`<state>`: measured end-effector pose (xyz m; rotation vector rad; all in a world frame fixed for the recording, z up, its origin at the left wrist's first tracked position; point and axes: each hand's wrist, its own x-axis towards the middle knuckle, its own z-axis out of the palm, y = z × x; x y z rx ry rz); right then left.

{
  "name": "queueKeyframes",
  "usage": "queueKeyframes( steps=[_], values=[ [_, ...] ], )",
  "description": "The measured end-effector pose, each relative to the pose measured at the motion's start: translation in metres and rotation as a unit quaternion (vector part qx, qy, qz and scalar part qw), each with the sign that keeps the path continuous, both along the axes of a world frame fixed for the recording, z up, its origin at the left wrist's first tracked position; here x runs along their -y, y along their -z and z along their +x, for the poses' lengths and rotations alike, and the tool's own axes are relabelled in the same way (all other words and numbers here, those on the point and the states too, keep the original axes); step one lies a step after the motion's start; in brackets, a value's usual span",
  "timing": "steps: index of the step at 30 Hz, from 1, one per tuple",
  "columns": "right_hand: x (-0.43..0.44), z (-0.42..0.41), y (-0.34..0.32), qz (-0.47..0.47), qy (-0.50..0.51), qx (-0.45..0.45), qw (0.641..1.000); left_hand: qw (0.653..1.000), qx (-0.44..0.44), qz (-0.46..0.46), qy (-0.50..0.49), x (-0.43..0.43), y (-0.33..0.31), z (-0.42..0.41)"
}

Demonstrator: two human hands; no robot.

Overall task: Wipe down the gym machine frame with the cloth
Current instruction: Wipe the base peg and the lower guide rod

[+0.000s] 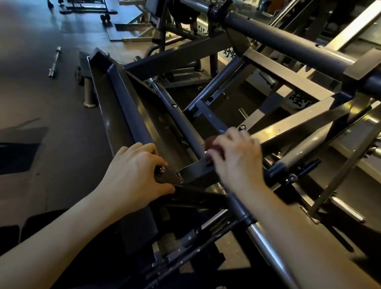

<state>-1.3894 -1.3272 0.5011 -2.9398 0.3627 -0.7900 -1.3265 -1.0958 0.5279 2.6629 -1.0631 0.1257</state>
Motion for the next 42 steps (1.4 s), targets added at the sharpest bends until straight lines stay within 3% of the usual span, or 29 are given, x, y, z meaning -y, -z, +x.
queueKeyframes(
  steps=[2, 4, 9, 15, 19, 23, 28, 32, 35, 39, 42],
  values=[
    [0.015, 0.002, -0.008, -0.011, 0.064, 0.0, 0.998, 1.0, 0.005, -0.008, -0.004, 0.001, 0.001, 0.0],
    [-0.004, -0.001, -0.007, -0.027, 0.067, -0.002, 0.997, 1.0, 0.0, -0.009, -0.006, 0.001, 0.002, 0.0],
    [-0.045, -0.015, 0.011, 0.046, -0.072, -0.015, 0.996, 1.0, 0.0, 0.01, -0.003, 0.001, 0.0, 0.002],
    [0.028, -0.016, 0.001, 0.048, 0.044, 0.055, 0.996, 1.0, 0.02, 0.014, 0.018, 0.022, -0.015, -0.004],
    [0.075, -0.009, -0.011, 0.015, 0.118, 0.05, 0.992, 0.999, 0.013, 0.015, 0.041, 0.063, -0.025, -0.006],
    [0.092, -0.012, -0.015, 0.049, 0.178, 0.081, 0.98, 0.999, -0.018, 0.01, 0.041, 0.102, -0.02, -0.003],
    [0.058, -0.029, 0.007, 0.055, 0.057, 0.076, 0.994, 0.998, -0.061, -0.024, 0.005, 0.138, -0.002, 0.006],
    [0.13, -0.014, -0.016, 0.047, 0.146, 0.081, 0.985, 0.994, -0.095, -0.054, 0.008, 0.148, 0.009, 0.008],
    [0.13, -0.008, -0.019, 0.052, 0.187, 0.092, 0.977, 0.993, -0.103, -0.06, -0.002, 0.15, 0.011, 0.013],
    [0.068, -0.024, 0.003, 0.078, 0.055, 0.054, 0.994, 0.995, -0.076, -0.06, -0.002, 0.15, 0.013, 0.013],
    [0.089, -0.022, -0.002, 0.058, 0.05, 0.067, 0.995, 0.995, -0.072, -0.07, 0.006, 0.149, 0.014, 0.013]
  ],
)
